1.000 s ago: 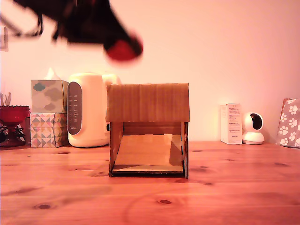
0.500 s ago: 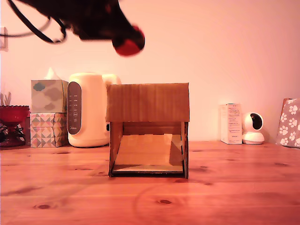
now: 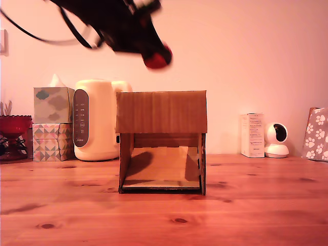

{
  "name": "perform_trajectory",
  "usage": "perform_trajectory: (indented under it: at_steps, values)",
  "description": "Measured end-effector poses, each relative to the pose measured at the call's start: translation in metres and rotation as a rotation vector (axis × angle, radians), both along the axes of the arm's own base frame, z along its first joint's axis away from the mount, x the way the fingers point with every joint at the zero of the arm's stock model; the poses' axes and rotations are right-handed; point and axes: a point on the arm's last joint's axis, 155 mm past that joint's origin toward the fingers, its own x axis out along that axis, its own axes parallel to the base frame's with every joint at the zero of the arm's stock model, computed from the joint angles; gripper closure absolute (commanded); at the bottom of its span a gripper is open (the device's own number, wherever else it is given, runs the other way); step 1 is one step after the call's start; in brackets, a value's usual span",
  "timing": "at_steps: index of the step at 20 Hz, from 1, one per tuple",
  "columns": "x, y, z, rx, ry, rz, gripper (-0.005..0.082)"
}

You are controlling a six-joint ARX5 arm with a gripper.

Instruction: Drop the footbag into the cardboard dice tower

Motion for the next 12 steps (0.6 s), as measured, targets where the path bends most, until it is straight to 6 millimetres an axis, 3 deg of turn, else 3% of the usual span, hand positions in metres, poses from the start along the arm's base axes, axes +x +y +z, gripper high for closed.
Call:
perform_trajectory:
  at_steps: [3, 6, 7, 8, 10, 11, 12]
  values:
    - [0.013, 0.002, -0.021, 0.031, 0.054, 0.014, 0.0692]
    - [0.017, 0.007, -0.024, 0.034, 0.060, 0.026, 0.0685]
    - [0.019, 0.007, -0.022, 0.032, 0.056, 0.029, 0.0621]
    - [0.019, 0.007, -0.020, 0.029, 0.052, 0.029, 0.0481]
    - [0.021, 0.004, -0.011, 0.020, 0.037, 0.025, 0.0102]
    - [0.022, 0.004, -0.007, 0.015, 0.030, 0.025, 0.0039]
    - [0.022, 0.003, -0.004, 0.013, 0.027, 0.024, 0.0042]
